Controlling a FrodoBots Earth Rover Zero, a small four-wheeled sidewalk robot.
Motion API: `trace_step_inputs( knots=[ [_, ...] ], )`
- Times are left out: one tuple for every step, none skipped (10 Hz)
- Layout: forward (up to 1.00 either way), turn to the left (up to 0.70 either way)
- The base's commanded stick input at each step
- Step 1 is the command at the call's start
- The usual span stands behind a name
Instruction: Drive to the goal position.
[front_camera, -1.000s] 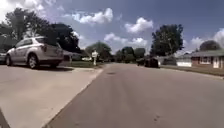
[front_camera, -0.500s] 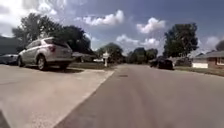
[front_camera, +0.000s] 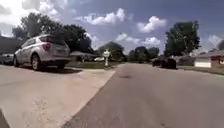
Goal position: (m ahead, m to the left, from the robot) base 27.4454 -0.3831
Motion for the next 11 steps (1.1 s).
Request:
trace_step_inputs(
  knots=[
    [1.00, 0.02],
    [1.00, 0.01],
    [1.00, 0.00],
    [1.00, -0.09],
    [1.00, -0.38],
    [1.00, -0.39],
    [1.00, -0.39],
    [1.00, -0.19],
    [1.00, -0.01],
    [1.00, 0.00],
    [1.00, 0.00]
  ],
)
